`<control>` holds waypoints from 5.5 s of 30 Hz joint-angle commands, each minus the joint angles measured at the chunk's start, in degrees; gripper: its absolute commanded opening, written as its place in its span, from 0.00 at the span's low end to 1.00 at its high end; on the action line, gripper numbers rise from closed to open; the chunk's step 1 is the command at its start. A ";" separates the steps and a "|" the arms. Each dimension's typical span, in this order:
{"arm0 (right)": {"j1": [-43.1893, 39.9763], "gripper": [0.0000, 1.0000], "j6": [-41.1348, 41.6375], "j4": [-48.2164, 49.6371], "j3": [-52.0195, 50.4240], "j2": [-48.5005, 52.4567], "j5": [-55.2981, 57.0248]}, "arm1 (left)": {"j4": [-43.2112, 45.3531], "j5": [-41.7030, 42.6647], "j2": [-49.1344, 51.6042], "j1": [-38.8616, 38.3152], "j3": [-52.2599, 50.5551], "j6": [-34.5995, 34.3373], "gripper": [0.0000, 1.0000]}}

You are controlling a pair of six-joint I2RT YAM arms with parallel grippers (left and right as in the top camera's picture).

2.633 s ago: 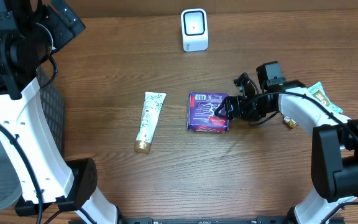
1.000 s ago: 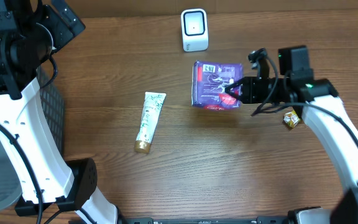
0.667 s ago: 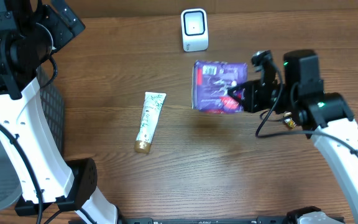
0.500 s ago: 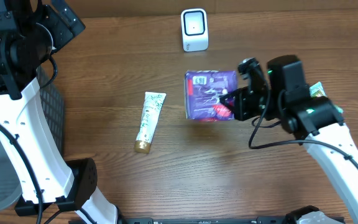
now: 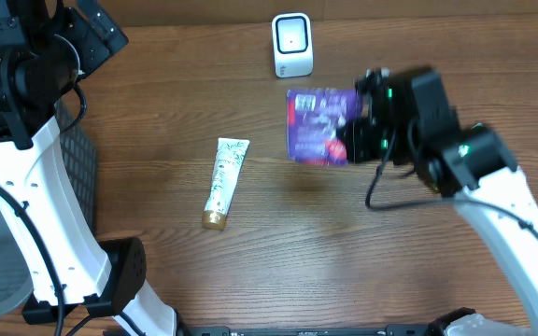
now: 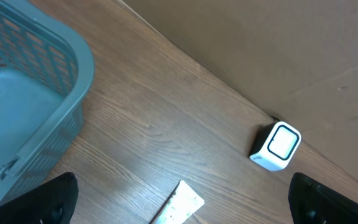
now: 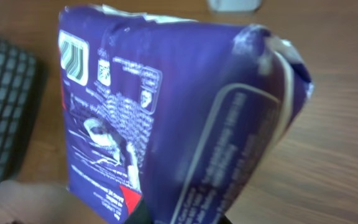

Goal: Scan the item barcode

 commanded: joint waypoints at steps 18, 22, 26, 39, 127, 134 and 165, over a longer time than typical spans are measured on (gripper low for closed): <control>0.42 0.04 -20.61 10.34 40.06 39.74 56.30 | 0.00 0.13 -0.11 -0.11 0.07 -0.50 1.00; 0.46 0.04 -29.90 22.56 40.06 44.37 56.30 | 0.00 0.13 -0.13 -0.11 0.07 -0.52 0.99; 1.53 0.04 -45.31 34.91 40.04 48.65 57.05 | -0.02 0.11 -0.11 -0.11 0.07 -0.50 1.00; 3.76 0.04 -68.41 44.33 39.78 54.88 56.96 | 0.00 0.13 -0.11 -0.11 0.07 -0.52 0.99; 15.45 0.04 -52.46 29.18 37.11 45.35 64.98 | 0.00 0.11 -0.13 -0.11 0.07 -0.50 1.00; 18.45 0.04 -25.07 1.44 37.11 36.87 36.04 | 0.00 0.13 -0.11 -0.11 0.07 -0.52 1.00; -37.18 0.04 9.73 -4.92 17.70 35.06 -1.16 | 0.00 0.13 -0.11 -0.15 0.07 -0.52 1.00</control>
